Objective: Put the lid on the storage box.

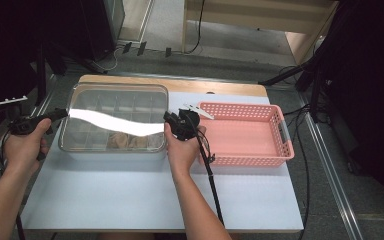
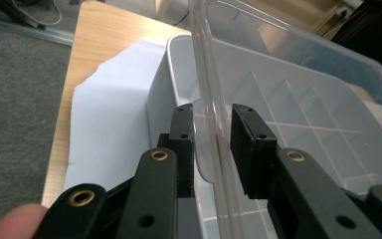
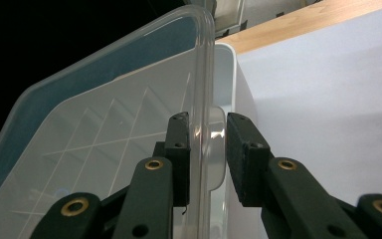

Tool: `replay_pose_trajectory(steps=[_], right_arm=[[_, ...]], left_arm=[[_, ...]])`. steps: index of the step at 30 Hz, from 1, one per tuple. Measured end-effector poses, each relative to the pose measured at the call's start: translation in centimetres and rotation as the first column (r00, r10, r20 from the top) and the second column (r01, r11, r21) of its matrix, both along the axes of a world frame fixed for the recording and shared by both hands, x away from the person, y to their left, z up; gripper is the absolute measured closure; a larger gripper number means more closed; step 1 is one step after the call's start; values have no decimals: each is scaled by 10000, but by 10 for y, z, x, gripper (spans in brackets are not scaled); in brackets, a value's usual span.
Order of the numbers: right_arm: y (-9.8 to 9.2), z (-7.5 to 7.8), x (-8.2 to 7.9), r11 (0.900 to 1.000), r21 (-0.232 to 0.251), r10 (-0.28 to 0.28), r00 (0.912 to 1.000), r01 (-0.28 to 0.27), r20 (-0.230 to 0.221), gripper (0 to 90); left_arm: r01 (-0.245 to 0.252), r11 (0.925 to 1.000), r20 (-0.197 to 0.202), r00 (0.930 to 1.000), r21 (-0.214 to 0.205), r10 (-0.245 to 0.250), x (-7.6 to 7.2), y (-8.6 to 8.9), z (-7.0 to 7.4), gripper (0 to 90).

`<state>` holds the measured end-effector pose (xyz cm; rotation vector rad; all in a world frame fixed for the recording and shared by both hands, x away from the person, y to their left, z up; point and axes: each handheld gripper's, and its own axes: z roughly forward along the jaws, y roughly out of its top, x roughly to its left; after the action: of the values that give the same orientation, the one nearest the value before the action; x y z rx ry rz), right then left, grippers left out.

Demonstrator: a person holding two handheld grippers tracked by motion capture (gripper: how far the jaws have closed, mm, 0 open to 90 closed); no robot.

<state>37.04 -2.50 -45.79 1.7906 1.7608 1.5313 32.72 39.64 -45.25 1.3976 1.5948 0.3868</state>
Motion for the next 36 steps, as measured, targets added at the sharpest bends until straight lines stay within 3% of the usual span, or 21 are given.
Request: replay_pose_trajectory(steps=[5, 10, 22, 24, 29, 36], right_arm=[[0, 0, 2, 10000, 38, -49, 9998, 50, -212, 728], [-1, 5, 0, 9998, 151, -128, 9999, 128, 12, 726], [-2, 10, -1, 9994, 274, -194, 9997, 198, -175, 725], [-3, 11, -1, 9995, 267, -174, 9998, 175, -47, 727], [-3, 4, 3, 9994, 320, -142, 9982, 160, -579, 729], [-3, -8, 7, 9992, 391, -9, 9959, 45, -903, 720]], left_arm=[[-79, 9999, -13, 10000, -77, 79, 2, -1, -1, 732], [-48, 10000, 195, 9998, -56, 49, -2, -3, 6, 735], [-117, 9996, 317, 9994, -241, 125, -1, -5, 15, 740], [-69, 9996, 289, 9996, -274, 77, -1, -4, 13, 739], [-65, 9997, -105, 9999, -225, 63, 3, -3, 1, 733], [-1, 9997, -432, 9991, -240, -9, 6, 1, -15, 726]])
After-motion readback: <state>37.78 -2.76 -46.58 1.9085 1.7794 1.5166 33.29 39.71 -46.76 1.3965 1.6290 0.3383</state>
